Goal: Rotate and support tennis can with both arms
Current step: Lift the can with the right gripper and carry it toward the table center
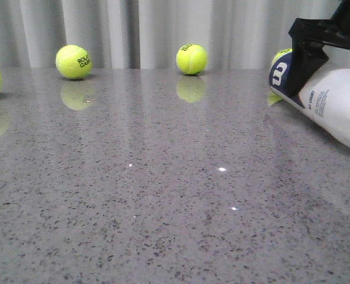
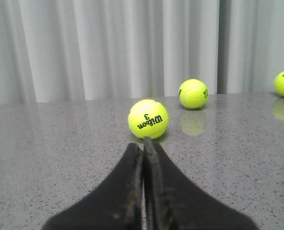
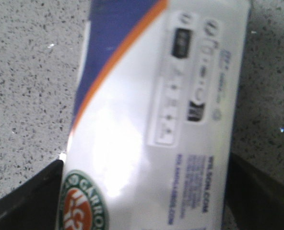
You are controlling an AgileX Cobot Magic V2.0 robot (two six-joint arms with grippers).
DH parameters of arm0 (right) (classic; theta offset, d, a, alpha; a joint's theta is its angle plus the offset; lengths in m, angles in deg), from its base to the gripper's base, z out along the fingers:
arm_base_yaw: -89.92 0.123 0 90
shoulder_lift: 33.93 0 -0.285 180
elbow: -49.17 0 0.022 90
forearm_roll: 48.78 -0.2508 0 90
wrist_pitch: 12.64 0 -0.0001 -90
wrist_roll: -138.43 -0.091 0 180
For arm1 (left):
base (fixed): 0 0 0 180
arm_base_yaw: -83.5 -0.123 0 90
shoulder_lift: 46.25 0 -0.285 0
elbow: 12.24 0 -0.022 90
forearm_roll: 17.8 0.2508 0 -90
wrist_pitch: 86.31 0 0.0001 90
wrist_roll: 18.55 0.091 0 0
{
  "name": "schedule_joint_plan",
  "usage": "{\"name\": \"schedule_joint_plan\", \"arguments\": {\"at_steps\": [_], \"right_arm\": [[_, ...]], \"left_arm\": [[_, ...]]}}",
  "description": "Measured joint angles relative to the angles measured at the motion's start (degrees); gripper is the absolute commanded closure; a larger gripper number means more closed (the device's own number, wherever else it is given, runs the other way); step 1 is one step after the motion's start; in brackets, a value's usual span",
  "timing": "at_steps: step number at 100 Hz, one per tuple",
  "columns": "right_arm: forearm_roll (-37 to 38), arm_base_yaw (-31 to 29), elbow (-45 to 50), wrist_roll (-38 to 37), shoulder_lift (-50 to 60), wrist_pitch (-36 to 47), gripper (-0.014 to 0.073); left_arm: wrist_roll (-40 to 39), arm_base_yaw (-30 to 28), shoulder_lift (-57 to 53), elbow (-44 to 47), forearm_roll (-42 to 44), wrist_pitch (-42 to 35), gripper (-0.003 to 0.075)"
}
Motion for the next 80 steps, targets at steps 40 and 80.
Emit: {"name": "schedule_joint_plan", "arguments": {"at_steps": [40,80], "right_arm": [[0.0,0.0,-2.06,0.11,0.0,-4.72,0.0332],[0.19,9.31,-21.01,16.88,1.79,-17.07,0.0332]], "left_arm": [[0.0,0.0,0.0,0.0,0.0,0.0,0.0741],[0.0,0.0,0.0,0.0,0.0,0.0,0.0741]]}}
